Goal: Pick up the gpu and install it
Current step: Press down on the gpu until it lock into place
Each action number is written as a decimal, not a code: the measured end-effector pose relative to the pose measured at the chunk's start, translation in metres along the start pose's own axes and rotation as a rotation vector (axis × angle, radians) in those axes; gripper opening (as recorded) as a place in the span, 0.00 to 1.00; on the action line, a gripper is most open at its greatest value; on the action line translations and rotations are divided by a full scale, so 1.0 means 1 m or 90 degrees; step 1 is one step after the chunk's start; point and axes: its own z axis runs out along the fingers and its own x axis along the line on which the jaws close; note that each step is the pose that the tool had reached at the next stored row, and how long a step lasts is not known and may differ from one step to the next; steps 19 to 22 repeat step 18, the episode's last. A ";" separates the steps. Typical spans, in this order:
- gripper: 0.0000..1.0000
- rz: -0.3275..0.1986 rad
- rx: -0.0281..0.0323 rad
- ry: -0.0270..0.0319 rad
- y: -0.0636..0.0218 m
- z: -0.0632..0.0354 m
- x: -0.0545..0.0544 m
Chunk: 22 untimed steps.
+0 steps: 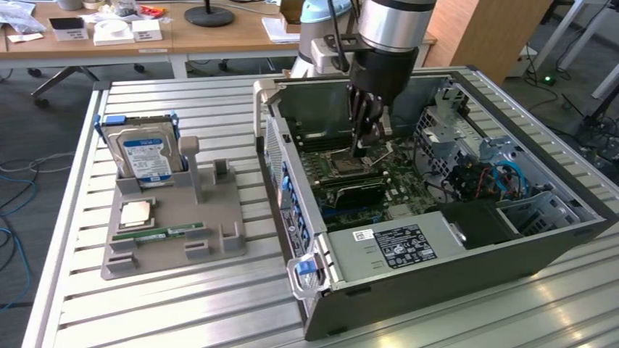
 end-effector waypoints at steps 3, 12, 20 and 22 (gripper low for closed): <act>0.11 0.000 -0.0001 0.0005 0.0000 -0.0038 0.000; 0.11 0.000 0.0000 0.0006 0.0000 -0.0212 0.001; 0.11 0.000 0.0000 0.0005 0.0000 -0.0212 0.001; 0.11 0.000 0.0000 0.0005 0.0000 -0.0212 0.001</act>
